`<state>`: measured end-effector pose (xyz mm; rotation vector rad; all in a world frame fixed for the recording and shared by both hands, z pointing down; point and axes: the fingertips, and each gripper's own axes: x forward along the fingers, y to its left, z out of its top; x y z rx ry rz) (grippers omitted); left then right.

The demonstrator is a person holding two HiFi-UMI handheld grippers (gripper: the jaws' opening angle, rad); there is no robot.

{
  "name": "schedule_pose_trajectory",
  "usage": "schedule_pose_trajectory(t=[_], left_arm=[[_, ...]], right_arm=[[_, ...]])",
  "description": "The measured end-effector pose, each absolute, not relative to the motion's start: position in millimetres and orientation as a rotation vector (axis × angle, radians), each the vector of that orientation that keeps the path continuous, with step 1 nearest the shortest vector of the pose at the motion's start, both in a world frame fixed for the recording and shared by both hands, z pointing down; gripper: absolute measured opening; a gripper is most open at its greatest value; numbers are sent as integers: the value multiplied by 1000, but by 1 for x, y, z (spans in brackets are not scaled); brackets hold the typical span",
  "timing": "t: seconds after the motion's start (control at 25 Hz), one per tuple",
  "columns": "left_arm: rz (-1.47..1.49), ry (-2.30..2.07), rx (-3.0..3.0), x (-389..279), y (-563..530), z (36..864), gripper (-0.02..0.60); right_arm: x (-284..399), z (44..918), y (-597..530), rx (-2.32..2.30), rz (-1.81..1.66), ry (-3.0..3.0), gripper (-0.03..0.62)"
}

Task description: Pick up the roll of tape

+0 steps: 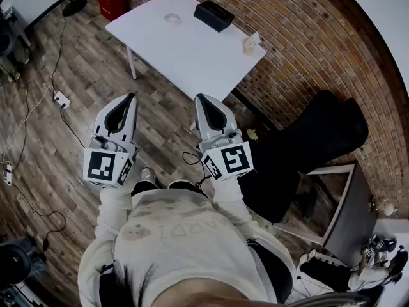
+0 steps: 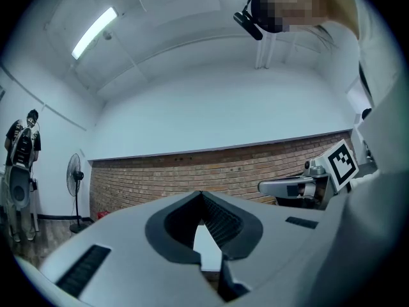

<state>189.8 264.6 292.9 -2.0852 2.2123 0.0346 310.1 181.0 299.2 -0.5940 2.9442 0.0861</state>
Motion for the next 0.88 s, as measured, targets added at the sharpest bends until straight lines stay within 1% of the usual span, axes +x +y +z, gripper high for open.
schedule_pose_trajectory(t=[0.48,0.88], left_arm=[[48,2181,-2129,114,242,297,6],[75,2157,-2174,64,233,301,6]], right_arm=[[238,302,162,-642,78,2936,11],[195,305,154,-699,79,2937,11]])
